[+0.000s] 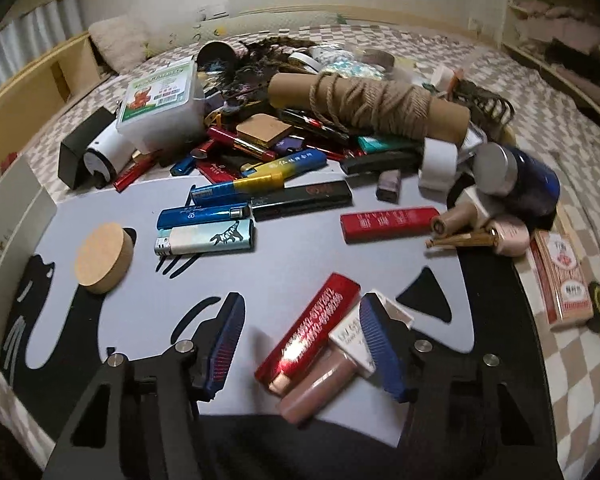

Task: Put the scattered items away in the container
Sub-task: 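Move the right tool into the pile toward the white UV gel polish box, then grasp the UV gel polish box with the right tool while the left tool grasps the round wooden coaster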

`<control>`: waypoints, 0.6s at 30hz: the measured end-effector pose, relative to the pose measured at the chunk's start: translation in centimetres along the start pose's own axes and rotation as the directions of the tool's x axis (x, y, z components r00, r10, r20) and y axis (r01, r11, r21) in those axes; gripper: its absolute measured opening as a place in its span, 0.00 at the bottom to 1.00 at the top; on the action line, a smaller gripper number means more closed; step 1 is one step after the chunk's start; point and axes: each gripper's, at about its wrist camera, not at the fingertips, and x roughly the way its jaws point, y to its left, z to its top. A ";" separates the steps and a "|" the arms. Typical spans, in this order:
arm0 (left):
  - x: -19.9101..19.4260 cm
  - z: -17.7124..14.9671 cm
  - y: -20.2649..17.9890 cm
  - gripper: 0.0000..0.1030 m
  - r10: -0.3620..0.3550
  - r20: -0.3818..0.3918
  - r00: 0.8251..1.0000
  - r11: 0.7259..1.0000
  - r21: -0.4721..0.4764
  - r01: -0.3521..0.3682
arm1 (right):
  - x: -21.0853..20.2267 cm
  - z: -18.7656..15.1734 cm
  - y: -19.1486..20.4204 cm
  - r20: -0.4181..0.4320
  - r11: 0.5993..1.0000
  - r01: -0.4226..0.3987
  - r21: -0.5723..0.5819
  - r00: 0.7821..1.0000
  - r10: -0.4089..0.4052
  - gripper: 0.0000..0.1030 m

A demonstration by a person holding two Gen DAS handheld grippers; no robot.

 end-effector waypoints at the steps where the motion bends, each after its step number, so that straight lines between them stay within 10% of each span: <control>1: 0.0 0.0 -0.1 1.00 0.000 -0.001 1.000 1.000 0.002 0.000 | 0.2 0.1 0.2 0.003 1.000 0.008 -0.012 1.000 -0.008 0.59; 18: 0.2 -0.1 -0.2 1.00 0.000 -0.006 1.000 1.000 0.004 0.000 | 0.9 -0.5 -4.9 -0.034 0.975 -0.023 0.222 0.999 0.032 0.41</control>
